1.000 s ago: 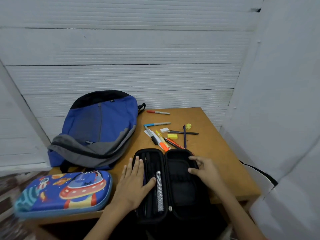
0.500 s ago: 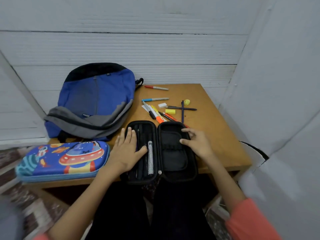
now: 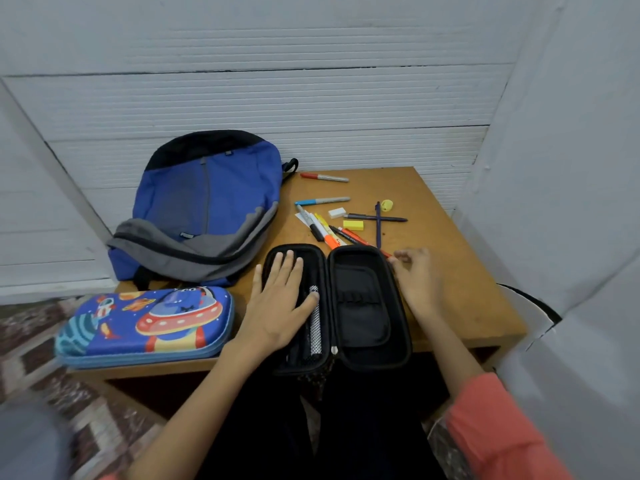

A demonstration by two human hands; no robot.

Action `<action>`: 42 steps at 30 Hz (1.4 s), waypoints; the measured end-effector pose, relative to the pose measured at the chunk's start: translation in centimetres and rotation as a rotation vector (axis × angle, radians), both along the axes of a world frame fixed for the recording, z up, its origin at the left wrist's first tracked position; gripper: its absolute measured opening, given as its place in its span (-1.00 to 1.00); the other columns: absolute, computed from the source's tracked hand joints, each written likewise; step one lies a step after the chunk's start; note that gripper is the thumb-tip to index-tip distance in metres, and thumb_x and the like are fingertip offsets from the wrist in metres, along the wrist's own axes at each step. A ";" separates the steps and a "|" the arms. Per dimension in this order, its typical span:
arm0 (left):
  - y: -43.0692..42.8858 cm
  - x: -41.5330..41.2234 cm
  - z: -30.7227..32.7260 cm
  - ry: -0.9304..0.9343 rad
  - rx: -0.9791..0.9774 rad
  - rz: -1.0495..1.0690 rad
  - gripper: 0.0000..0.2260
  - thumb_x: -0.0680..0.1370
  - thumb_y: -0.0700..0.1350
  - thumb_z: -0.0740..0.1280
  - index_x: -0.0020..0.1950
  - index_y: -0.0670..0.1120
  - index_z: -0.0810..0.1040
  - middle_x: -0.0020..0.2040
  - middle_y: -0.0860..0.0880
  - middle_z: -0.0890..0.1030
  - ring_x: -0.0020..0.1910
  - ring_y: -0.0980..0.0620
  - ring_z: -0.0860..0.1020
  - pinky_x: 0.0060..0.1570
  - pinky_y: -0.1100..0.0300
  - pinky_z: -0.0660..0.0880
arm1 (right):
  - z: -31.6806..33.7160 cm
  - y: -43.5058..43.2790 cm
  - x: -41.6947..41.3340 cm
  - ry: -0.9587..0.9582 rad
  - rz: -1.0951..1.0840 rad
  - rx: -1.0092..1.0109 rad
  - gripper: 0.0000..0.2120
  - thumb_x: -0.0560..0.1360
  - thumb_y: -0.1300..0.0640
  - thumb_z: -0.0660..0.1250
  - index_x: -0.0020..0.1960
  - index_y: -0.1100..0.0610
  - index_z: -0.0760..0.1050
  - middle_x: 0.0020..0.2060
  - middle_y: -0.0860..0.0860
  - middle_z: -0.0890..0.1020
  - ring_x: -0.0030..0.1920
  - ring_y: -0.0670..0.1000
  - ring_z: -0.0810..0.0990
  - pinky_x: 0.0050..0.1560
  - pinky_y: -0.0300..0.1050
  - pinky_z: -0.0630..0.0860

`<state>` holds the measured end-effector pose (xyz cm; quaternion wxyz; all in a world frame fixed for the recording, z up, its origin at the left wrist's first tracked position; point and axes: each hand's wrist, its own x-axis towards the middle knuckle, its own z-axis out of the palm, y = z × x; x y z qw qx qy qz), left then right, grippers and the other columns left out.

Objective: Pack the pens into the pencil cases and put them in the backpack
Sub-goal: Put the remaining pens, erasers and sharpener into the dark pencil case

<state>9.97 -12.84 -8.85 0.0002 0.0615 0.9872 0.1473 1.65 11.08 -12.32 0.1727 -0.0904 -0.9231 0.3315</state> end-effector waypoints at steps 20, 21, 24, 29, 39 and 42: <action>1.8 -0.5 -1.5 0.145 0.148 -0.064 -0.60 0.63 0.17 0.12 0.46 0.15 0.34 0.54 0.16 0.23 0.56 0.16 0.02 0.48 -0.02 -0.39 | 2.9 2.5 3.2 0.180 0.127 -1.663 -0.86 0.51 0.41 0.26 -0.13 0.20 0.40 -0.12 0.15 0.63 -0.05 0.08 0.66 -0.09 -0.17 0.62; 1.8 -0.5 -1.5 0.148 0.151 -0.064 -0.60 0.63 0.17 0.13 0.46 0.14 0.34 0.53 0.15 0.24 0.56 0.16 0.02 0.48 -0.02 -0.38 | 3.3 2.1 3.4 0.111 0.163 -1.716 -0.83 0.50 0.44 0.25 -0.12 0.20 0.40 -0.09 0.16 0.61 -0.04 0.06 0.66 -0.07 -0.19 0.62; 1.8 -0.5 -1.4 0.148 0.155 -0.060 -0.60 0.63 0.16 0.13 0.45 0.14 0.34 0.53 0.15 0.24 0.56 0.16 0.03 0.47 -0.01 -0.39 | 4.6 0.8 3.4 -0.102 0.278 -1.832 -0.71 0.43 0.50 0.22 0.07 0.23 0.42 -0.05 0.17 0.59 -0.09 0.04 0.68 -0.07 -0.21 0.63; 1.8 -0.5 -1.4 0.147 0.135 -0.059 -0.59 0.63 0.17 0.11 0.47 0.14 0.33 0.54 0.15 0.23 0.56 0.16 0.02 0.48 -0.02 -0.38 | 5.7 -1.8 3.3 -0.381 0.444 -1.752 -0.63 0.45 0.50 0.18 0.23 0.33 0.48 -0.11 0.16 0.64 -0.06 0.07 0.69 -0.07 -0.15 0.64; 1.9 -0.3 -1.1 0.146 0.116 -0.057 -0.58 0.63 0.16 0.11 0.48 0.13 0.30 0.54 0.13 0.23 0.56 0.15 0.04 0.48 -0.03 -0.36 | 5.6 -4.8 2.9 -0.475 0.509 -0.869 -0.77 0.41 0.23 0.49 0.07 0.19 0.64 -0.17 0.06 0.69 -0.20 -0.03 0.63 -0.25 -0.24 0.52; 1.9 -0.2 -1.1 0.144 0.115 -0.058 -0.58 0.63 0.16 0.11 0.49 0.13 0.30 0.54 0.13 0.22 0.56 0.15 0.03 0.49 -0.03 -0.36 | 5.9 -5.5 2.0 -0.470 0.414 -0.786 -0.53 0.41 0.35 0.46 0.28 0.24 0.44 -0.16 0.14 0.67 -0.28 -0.01 0.65 -0.21 -0.20 0.59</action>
